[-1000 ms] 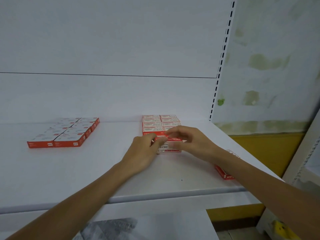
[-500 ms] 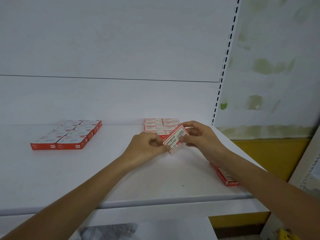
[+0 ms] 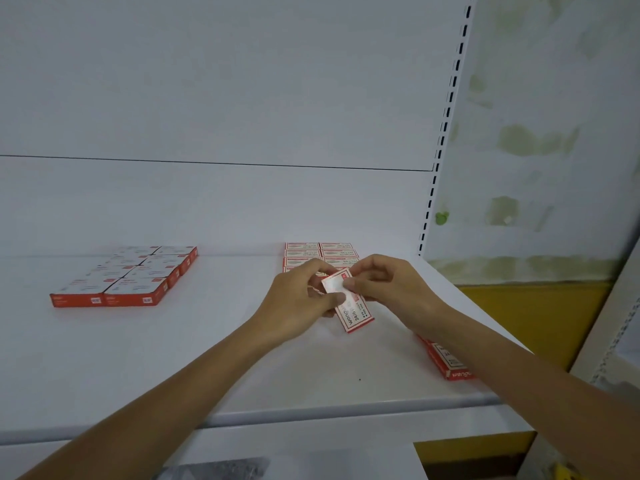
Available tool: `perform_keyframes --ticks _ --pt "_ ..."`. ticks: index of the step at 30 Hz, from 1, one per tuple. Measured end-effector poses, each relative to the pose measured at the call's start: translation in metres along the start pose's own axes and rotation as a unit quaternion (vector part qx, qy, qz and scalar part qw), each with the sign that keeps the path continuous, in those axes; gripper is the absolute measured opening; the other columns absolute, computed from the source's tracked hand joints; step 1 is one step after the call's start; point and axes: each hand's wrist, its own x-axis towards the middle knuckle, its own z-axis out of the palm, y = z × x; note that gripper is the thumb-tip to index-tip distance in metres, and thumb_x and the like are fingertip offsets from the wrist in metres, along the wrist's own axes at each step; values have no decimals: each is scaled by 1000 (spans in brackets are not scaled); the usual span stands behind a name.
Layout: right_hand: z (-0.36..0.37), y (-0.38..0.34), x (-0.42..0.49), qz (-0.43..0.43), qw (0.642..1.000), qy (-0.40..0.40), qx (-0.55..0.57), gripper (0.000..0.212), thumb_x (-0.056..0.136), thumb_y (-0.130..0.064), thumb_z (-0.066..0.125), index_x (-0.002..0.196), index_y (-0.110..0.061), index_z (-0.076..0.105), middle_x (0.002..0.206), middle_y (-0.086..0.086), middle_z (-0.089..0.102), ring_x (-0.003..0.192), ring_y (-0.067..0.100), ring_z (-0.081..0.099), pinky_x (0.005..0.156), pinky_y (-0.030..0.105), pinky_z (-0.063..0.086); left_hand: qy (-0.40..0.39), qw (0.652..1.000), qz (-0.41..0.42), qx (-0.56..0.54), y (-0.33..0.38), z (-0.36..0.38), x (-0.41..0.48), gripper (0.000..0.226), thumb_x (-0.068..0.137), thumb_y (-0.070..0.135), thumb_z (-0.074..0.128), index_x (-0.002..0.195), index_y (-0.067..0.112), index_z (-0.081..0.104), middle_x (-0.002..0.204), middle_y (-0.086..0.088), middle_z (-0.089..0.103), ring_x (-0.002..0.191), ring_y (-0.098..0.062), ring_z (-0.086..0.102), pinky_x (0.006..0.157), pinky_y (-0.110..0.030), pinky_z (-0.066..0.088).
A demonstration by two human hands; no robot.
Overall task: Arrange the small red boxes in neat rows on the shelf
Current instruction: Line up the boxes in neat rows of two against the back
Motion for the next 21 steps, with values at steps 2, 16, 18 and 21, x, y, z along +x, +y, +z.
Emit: perform_keyframes --ticks 2,16,18,21 --pt "-1 -3 -1 -27 999 5 -39 13 80 -17 69 92 -12 65 89 12 70 76 12 66 74 26 55 35 998 -25 -45 1 3 2 27 77 8 70 84 28 55 88 -9 63 62 -2 67 52 -12 50" --pt "-8 2 -9 -129 931 79 -331 45 79 -24 70 122 -26 58 113 -5 62 86 -1 53 71 3 40 114 993 -4 41 5 8 1 27 78 23 71 100 21 56 92 9 65 78 -2 64 68 -13 52" --pt "-13 5 -12 -106 923 67 -365 44 80 -27 69 123 -29 58 113 -8 63 76 -7 52 69 -2 36 103 987 -2 126 3 9 -2 26 78 32 69 100 21 59 91 10 66 81 -8 64 78 -30 53" --pt "-22 12 -16 -74 909 42 -407 45 81 -23 68 124 -26 57 118 -5 63 74 -7 52 71 -3 34 38 974 15 221 -2 11 -10 24 81 38 65 101 26 59 90 16 62 80 -4 57 79 -29 49"
